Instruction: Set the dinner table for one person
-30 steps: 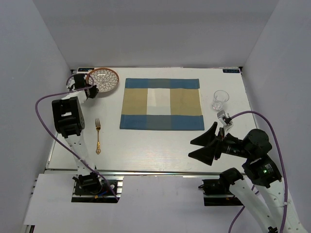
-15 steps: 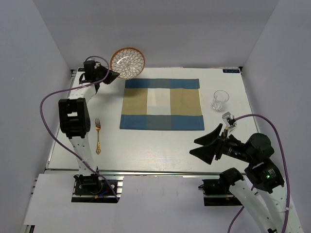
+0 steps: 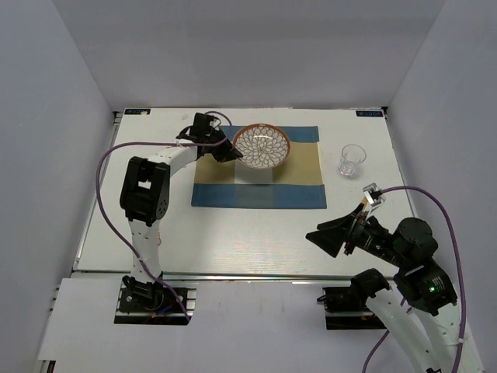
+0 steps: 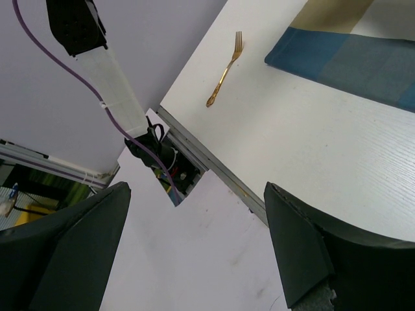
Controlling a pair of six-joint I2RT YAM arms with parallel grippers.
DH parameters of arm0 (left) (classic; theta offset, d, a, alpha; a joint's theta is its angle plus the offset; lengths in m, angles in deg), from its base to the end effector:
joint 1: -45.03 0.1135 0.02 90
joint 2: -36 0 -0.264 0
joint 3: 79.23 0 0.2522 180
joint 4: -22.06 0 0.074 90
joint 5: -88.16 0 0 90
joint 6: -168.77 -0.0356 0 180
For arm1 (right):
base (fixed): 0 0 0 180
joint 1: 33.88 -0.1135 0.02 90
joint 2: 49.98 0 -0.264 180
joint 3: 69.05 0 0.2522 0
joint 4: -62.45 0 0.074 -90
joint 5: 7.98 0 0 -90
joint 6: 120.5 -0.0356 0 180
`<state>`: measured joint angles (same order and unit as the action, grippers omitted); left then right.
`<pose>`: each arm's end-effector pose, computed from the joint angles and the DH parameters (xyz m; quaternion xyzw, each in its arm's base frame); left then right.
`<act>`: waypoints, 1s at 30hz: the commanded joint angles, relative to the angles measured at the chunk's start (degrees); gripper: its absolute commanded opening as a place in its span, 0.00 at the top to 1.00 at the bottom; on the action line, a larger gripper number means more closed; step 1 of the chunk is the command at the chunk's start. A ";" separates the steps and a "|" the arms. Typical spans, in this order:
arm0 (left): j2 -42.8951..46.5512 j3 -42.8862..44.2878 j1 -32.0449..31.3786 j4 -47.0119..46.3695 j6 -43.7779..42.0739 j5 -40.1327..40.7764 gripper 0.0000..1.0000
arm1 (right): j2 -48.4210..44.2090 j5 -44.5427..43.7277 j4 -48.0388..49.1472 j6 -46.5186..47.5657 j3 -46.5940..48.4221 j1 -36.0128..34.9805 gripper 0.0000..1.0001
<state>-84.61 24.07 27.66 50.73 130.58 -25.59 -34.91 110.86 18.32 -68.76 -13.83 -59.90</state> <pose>0.4436 -0.1538 0.1890 -0.1949 0.8894 -0.3653 0.1936 0.0489 0.0430 0.3375 -0.0934 0.7223 0.5056 0.4625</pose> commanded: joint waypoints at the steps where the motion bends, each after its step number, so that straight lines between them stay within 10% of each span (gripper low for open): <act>1: 4.08 1.34 0.75 -4.20 -1.01 -0.16 1.00 | -1.36 -1.42 -0.48 -0.94 0.91 -0.26 0.11; 24: 3.81 -4.90 -2.41 -5.95 -2.42 -3.23 0.95 | -2.06 -1.24 1.10 -2.79 -4.36 -0.08 0.11; 28: 4.42 -5.86 -2.41 -5.34 -2.42 -1.83 0.51 | -1.89 -0.89 1.45 -2.70 -4.45 0.00 0.11; 29: 4.69 -6.04 -2.41 -5.08 -2.42 -1.83 0.16 | -1.80 -0.80 1.89 -2.52 -4.54 0.01 0.11; 30: 5.39 -6.30 -2.41 -4.81 -2.42 -1.57 0.02 | -1.54 -0.80 1.81 -2.43 -4.62 0.09 0.11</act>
<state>-85.23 17.93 25.48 48.57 127.91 -25.61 -36.50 109.42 17.23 -71.06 -18.40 -59.88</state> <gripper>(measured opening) 0.850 0.893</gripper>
